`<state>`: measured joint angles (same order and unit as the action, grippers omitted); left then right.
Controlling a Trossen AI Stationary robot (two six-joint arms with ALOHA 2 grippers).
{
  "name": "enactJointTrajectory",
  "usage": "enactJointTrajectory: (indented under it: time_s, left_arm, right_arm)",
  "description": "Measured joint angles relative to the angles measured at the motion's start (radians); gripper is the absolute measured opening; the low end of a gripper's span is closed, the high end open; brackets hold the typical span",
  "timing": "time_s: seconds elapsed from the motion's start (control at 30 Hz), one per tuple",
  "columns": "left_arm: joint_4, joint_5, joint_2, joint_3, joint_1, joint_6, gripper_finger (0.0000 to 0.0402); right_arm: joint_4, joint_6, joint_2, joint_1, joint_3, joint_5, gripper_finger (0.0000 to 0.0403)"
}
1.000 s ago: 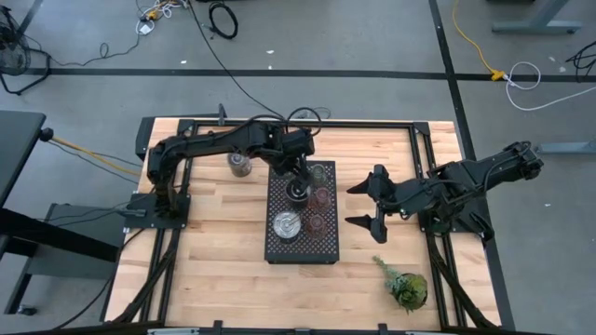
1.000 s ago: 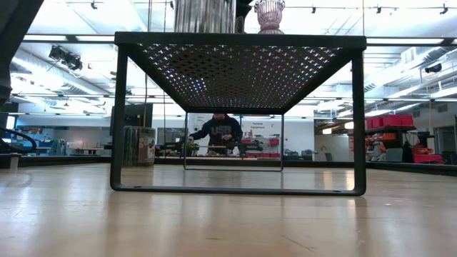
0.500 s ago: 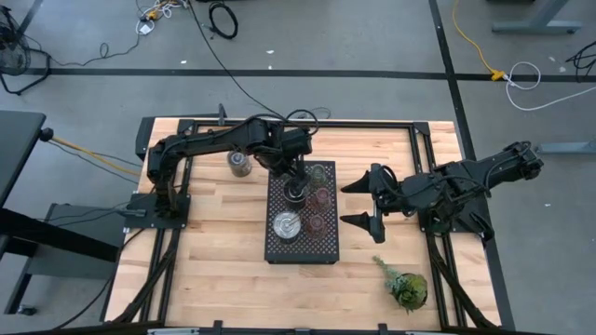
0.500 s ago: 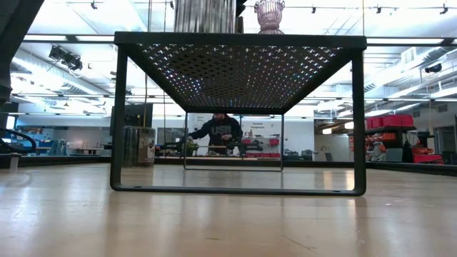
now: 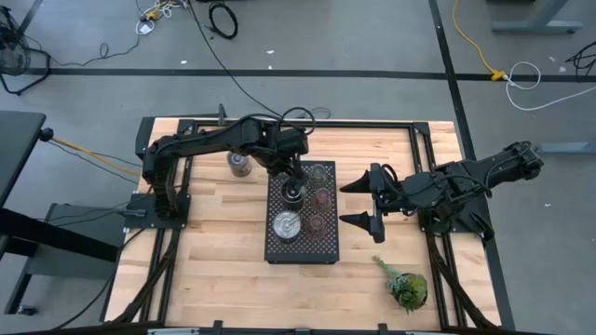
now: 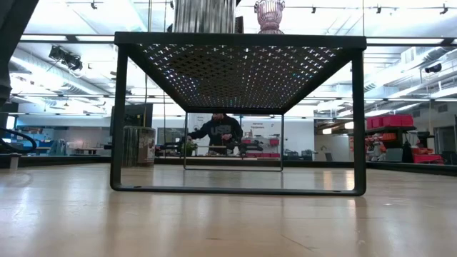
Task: Pick & Place candle stick holders
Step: Put the silver scented candle on the shelf aligned with the silver scented candles
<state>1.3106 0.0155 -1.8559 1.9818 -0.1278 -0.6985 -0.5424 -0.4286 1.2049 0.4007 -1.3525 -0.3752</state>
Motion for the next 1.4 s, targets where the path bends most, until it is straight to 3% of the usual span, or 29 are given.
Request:
enactJointTrajectory:
  time_s: [0.23,0.37,0.5,0.73,1.0,1.4]
  left_arm:
    - [0.113,0.056,0.000,0.105,-0.002,0.060,0.0399]
    - [0.262,0.223,0.015,0.152,-0.031,0.046,0.0399]
    - [0.250,0.149,0.076,0.131,-0.097,0.086,0.0399]
    - [0.258,0.152,0.185,-0.089,-0.242,0.081,0.0399]
    - [0.256,0.066,0.257,-0.378,-0.359,0.052,0.0399]
    - [0.208,0.281,0.253,-0.434,-0.355,0.108,0.0399]
  right_arm:
    - [0.007,0.000,0.000,0.000,0.000,0.000,0.0369]
    - [0.010,0.000,0.000,0.000,0.000,0.000,0.0369]
    - [0.012,0.000,0.000,0.000,0.000,0.000,0.0369]
    - [0.033,0.000,0.000,0.000,0.000,0.001,0.0369]
    - [0.037,0.000,0.000,0.000,0.000,0.000,0.0369]
    - [0.043,0.000,0.000,0.000,0.000,0.000,0.0369]
